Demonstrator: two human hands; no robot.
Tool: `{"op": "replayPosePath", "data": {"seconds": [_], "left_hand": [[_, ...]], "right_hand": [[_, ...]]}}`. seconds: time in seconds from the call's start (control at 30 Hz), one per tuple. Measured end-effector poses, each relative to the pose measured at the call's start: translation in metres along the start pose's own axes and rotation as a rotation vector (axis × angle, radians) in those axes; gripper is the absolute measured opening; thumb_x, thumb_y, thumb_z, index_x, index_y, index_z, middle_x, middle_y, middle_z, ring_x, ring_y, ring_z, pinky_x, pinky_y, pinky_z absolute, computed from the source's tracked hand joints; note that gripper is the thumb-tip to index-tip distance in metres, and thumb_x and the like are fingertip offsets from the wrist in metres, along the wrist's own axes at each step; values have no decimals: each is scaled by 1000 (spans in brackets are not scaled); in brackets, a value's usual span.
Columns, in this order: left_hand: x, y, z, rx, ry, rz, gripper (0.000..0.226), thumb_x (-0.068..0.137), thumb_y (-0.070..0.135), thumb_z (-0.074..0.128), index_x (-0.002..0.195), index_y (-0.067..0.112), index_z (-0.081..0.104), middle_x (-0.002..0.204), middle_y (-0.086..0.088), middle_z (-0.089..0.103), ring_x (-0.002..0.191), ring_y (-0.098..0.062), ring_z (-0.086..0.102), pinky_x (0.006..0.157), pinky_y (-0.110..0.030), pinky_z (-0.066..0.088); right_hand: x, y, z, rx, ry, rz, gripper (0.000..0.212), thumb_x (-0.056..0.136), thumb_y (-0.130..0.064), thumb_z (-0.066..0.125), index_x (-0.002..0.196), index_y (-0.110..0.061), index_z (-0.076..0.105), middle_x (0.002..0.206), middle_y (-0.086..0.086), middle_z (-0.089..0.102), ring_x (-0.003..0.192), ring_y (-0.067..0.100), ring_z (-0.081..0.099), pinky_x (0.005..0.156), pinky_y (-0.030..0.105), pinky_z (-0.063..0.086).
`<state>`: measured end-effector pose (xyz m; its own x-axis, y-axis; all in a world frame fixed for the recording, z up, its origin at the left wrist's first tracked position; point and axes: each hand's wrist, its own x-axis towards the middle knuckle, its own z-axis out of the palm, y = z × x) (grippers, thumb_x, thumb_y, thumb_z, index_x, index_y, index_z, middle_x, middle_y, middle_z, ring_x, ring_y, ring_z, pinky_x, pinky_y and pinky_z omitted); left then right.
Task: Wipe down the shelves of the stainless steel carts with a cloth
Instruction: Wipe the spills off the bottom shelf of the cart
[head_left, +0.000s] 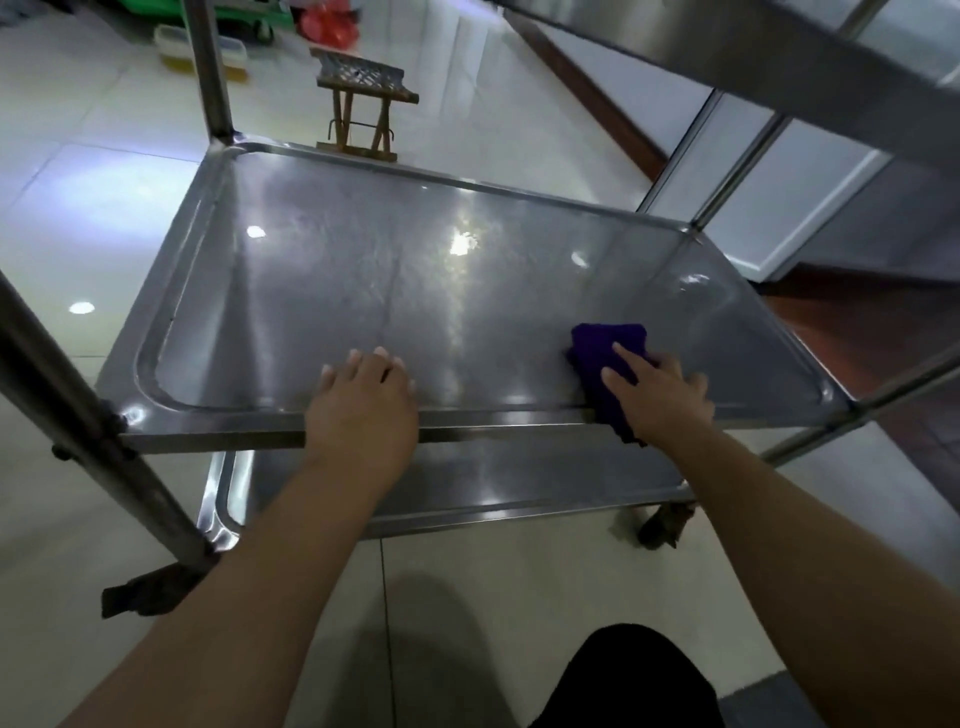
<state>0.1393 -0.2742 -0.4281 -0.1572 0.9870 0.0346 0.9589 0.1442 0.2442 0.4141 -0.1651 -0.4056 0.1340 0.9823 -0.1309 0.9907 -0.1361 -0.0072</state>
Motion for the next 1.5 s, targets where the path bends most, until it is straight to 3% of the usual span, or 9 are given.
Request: {"op": "replayPosePath", "data": {"seconds": [0.1, 0.3, 0.53, 0.8, 1.07, 1.13, 1.3, 1.37, 1.5], "left_hand": [[2, 1, 1, -2, -12, -5, 44, 100, 26, 23, 137, 10, 39, 144, -9, 38, 134, -30, 32, 110, -46, 26], [1, 6, 3, -7, 58, -34, 37, 96, 20, 35, 126, 6, 52, 133, -13, 49, 122, -34, 45, 109, -48, 28], [11, 35, 3, 60, 101, -173, 34, 91, 27, 48, 95, -3, 63, 104, -23, 59, 97, -44, 56, 92, -54, 40], [47, 108, 20, -122, 136, -141, 30, 96, 28, 41, 112, 11, 61, 120, -8, 56, 104, -26, 56, 87, -38, 45], [54, 128, 34, 13, 179, -170, 32, 92, 37, 47, 97, 12, 66, 99, -6, 59, 89, -28, 57, 87, -39, 41], [54, 129, 35, -9, 174, -197, 29, 90, 35, 50, 94, 11, 66, 97, -8, 59, 88, -31, 57, 95, -46, 38], [48, 125, 38, -59, 169, -207, 36, 87, 44, 35, 88, 21, 62, 93, 3, 57, 87, -18, 57, 107, -47, 28], [45, 125, 39, -82, 159, -217, 36, 88, 45, 35, 90, 22, 62, 100, 3, 58, 92, -17, 57, 108, -44, 26], [47, 132, 39, -89, 158, -274, 34, 91, 42, 35, 95, 20, 60, 113, -1, 56, 99, -20, 57, 111, -44, 23]], "right_hand": [[-14, -23, 8, -35, 45, 5, 52, 93, -60, 23, 143, -50, 13, 151, -1, 20, 126, 36, 23, 98, 50, 28], [-27, -33, 22, 34, 117, -628, 59, 83, -75, 12, 138, -56, 21, 146, -12, 28, 114, 20, 25, 93, 39, 28], [61, 8, 0, 36, 25, -99, 55, 91, -64, 23, 144, -49, 14, 152, -3, 19, 129, 35, 23, 101, 50, 29], [72, 28, 12, 54, 19, -933, 61, 80, -77, 11, 138, -59, 17, 148, -14, 20, 122, 22, 28, 104, 37, 25], [179, 28, -17, -31, 37, -298, 46, 100, -32, 26, 145, -35, 20, 156, 4, 9, 136, 41, 11, 103, 63, 20], [171, -8, -16, 52, 20, -330, 49, 98, -40, 22, 146, -36, 17, 156, 7, 8, 134, 44, 11, 102, 62, 20], [128, -43, 4, -1, 69, -1037, 51, 90, -65, 21, 140, -53, 20, 150, -6, 22, 124, 29, 25, 92, 43, 27], [154, -32, -3, 30, 46, -1076, 48, 90, -66, 24, 137, -57, 24, 148, -11, 26, 122, 27, 29, 88, 36, 26], [220, -9, -19, 116, 50, -488, 48, 93, -58, 27, 140, -48, 29, 146, -1, 28, 121, 35, 30, 97, 44, 29]]}}
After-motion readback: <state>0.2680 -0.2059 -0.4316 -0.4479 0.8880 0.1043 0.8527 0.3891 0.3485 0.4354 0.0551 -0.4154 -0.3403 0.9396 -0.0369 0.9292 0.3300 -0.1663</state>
